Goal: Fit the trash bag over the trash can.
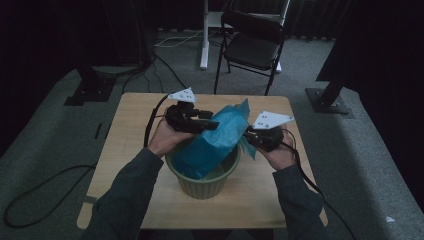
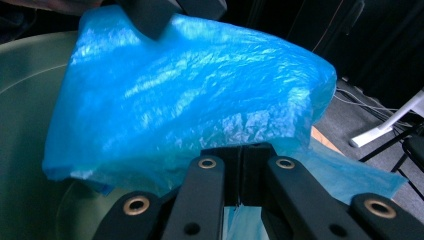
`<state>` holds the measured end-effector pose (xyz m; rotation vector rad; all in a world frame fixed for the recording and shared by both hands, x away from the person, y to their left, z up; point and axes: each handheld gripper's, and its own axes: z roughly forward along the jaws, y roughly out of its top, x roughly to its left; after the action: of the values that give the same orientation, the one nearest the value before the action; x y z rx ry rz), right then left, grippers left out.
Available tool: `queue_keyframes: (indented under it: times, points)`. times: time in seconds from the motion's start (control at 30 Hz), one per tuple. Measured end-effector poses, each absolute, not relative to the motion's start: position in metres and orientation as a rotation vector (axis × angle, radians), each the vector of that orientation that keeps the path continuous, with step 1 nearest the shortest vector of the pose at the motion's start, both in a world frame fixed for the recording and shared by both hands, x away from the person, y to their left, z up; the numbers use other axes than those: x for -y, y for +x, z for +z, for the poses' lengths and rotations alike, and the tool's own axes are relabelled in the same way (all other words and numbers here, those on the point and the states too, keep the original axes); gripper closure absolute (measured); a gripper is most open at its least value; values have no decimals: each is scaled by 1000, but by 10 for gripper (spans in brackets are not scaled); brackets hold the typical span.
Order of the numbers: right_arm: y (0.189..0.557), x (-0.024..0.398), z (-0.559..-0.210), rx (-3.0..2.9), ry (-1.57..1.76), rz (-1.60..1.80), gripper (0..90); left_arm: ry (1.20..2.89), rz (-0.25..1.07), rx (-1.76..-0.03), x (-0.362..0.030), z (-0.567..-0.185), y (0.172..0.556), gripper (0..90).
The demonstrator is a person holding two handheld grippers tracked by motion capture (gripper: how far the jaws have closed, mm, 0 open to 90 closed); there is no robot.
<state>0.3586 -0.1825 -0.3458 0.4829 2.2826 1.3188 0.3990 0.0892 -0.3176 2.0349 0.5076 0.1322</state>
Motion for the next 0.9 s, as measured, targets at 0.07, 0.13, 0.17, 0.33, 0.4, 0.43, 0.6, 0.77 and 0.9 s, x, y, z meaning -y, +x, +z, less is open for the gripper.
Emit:
queue_keyframes:
  times: [0.07,0.13,0.17,0.33,0.4,0.43,0.6,0.77,0.9]
  points:
    - [359,183,-346,-2284,483,1326,891,2069,137,-496,-86,-320,399,699]
    - [358,183,-346,-2285,483,1326,890,2094,157,-494,-84,-321,397,828]
    - [358,183,-346,-2285,483,1320,889,2095,157,-493,-85,-322,396,874]
    - [357,187,-345,-2279,492,1267,871,2107,175,-473,-96,-322,388,893]
    - [357,190,-345,-2272,511,1271,864,2117,174,-469,-101,-325,384,893]
    - [358,192,-346,-2268,523,1270,860,2121,173,-467,-103,-327,382,893]
    - [358,192,-349,-2270,540,1266,804,2164,166,-459,-112,-337,375,892]
    - [360,188,-350,-2289,524,1279,760,2207,149,-445,-117,-344,371,883]
    - [361,179,-353,-2328,493,1265,749,2240,134,-447,-118,-349,370,861]
